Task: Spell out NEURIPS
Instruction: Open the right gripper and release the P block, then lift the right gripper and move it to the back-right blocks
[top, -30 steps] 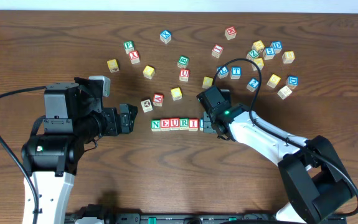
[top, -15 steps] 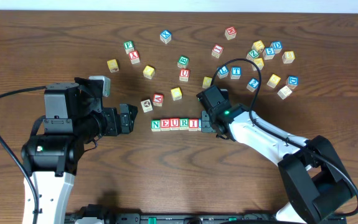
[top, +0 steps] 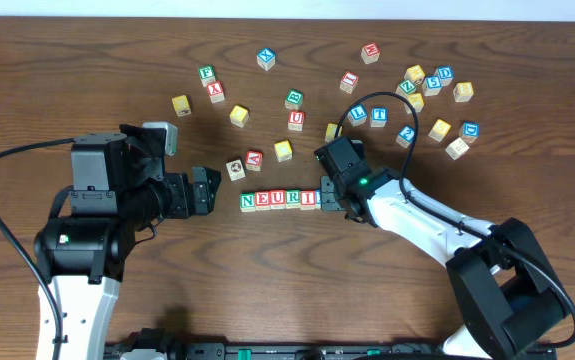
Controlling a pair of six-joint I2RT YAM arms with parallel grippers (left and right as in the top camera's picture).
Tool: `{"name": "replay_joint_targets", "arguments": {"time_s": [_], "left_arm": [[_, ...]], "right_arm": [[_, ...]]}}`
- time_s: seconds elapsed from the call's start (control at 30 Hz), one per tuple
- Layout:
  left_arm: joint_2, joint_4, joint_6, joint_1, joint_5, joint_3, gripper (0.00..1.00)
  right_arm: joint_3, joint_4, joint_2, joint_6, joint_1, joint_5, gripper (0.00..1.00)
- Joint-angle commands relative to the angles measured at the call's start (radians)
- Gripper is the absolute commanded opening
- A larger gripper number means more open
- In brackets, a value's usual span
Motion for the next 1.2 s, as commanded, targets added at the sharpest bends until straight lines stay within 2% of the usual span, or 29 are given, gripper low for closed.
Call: {"name": "replay_joint_targets", "arguments": {"time_s": [0.0,0.23,0.5,0.57,0.67,0.8,1.0,1.17], "left_arm": [[-0.006,-0.001,0.010,0.006,0.009,0.014,0.98],[-0.006,0.000,0.010,0.006,0.009,0.014,0.98],[-0.006,0.000,0.010,0.006,0.009,0.014,0.98],[-0.006,-0.001,0.010,0.006,0.009,0.014,0.98],[-0.006,0.000,0.010,0.006,0.009,0.014,0.98],[-0.006,0.000,0.010,0.006,0.009,0.014,0.98],[-0.006,0.000,0.010,0.006,0.009,0.014,0.98],[-0.006,0.000,0.010,0.006,0.009,0.014,0.98]], "right_arm": [[0.003,0.001,0.009,-0.013,0.011,-0.001,0.29],[0.003,-0.021,0.009,-0.009,0.004,0.095,0.33],[0.050,-0.039,0.008,-0.057,-0.083,0.112,0.32],[0.091,-0.065,0.008,-0.080,-0.098,0.111,0.32],[0.185,-0.134,0.008,-0.118,-0.115,0.111,0.41],[0.340,-0.254,0.008,-0.138,-0.140,0.111,0.47],[0.547,-0.408,0.009,-0.145,-0.167,0.106,0.52],[0.643,-0.455,0.009,-0.167,-0.191,0.101,0.58]]}}
